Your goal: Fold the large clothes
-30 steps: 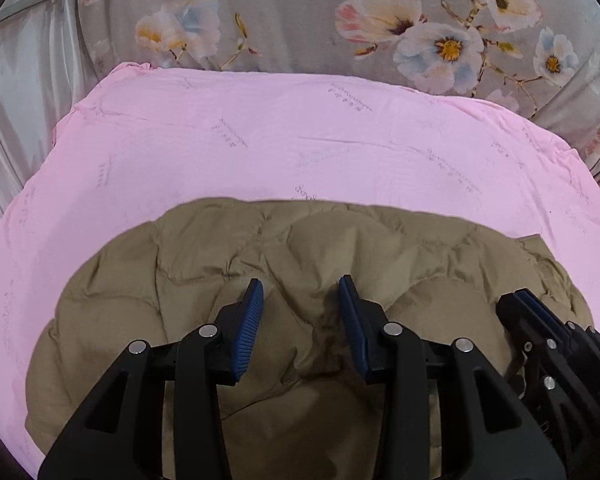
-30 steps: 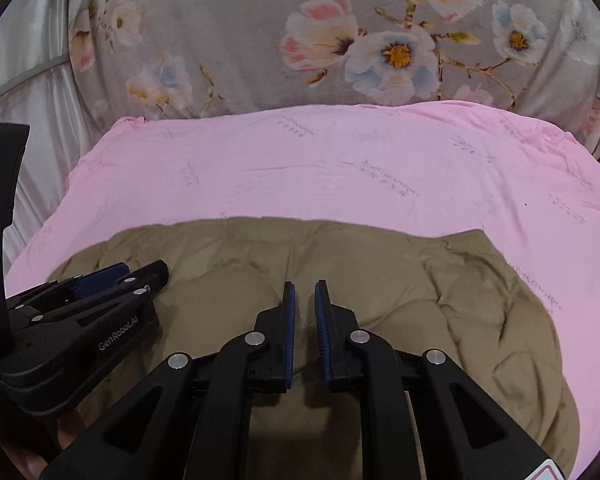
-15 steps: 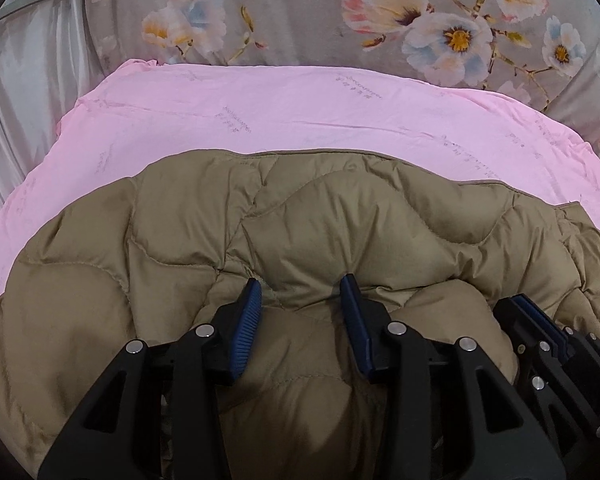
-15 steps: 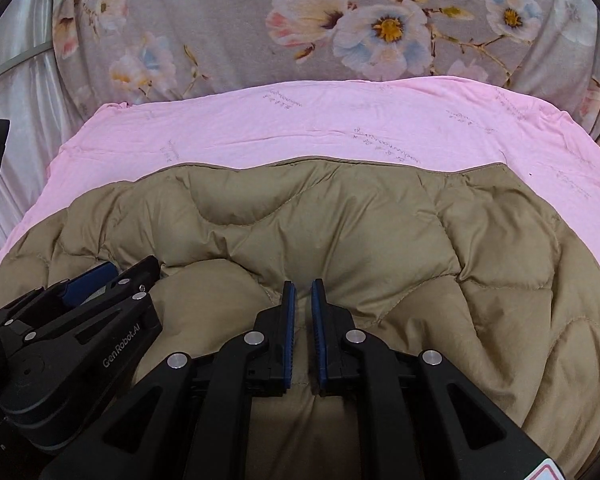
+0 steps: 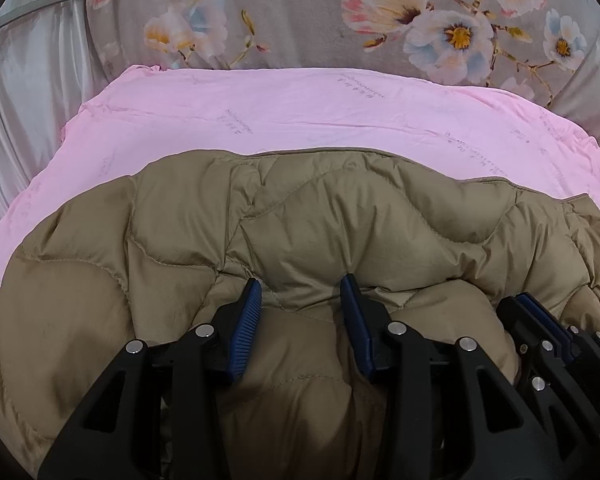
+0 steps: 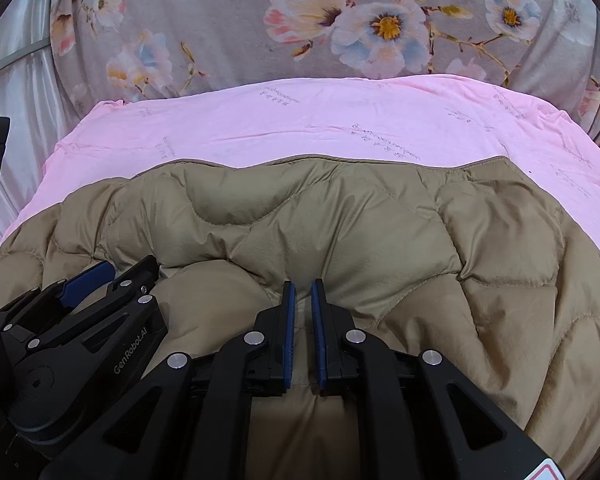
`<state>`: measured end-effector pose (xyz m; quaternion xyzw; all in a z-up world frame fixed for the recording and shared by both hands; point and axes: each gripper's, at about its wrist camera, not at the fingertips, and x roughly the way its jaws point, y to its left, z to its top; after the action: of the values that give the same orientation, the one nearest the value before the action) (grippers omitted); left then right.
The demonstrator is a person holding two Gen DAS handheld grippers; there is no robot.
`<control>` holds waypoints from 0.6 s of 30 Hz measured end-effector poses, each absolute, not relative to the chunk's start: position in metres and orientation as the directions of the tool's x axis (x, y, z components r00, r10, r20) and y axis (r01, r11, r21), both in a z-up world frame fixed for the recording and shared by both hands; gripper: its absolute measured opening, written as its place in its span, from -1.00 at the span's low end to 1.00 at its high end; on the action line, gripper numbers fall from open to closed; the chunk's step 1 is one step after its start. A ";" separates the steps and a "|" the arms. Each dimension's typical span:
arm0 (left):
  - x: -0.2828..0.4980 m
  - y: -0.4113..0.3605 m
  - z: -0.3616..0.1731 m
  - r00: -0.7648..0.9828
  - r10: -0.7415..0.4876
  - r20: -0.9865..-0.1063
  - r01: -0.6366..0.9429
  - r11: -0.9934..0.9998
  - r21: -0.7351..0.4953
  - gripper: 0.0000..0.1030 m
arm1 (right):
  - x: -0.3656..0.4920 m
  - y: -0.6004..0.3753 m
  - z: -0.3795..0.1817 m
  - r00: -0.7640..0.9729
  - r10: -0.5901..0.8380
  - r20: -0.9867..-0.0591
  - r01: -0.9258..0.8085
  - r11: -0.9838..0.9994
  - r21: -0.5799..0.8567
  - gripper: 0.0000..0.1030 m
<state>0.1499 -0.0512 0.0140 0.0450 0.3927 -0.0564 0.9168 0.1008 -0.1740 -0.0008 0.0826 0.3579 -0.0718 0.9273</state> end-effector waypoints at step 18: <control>0.083 -0.015 0.034 0.678 -0.116 -0.726 0.132 0.991 -0.035 0.09 | 0.029 -0.151 0.015 0.782 -0.007 -0.623 0.153 0.971 0.182 -0.68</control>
<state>0.0831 -0.0148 0.0338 0.0101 0.3955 -0.0676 0.9159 0.0291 -0.1508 0.0150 0.1119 0.3273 -0.0425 0.9373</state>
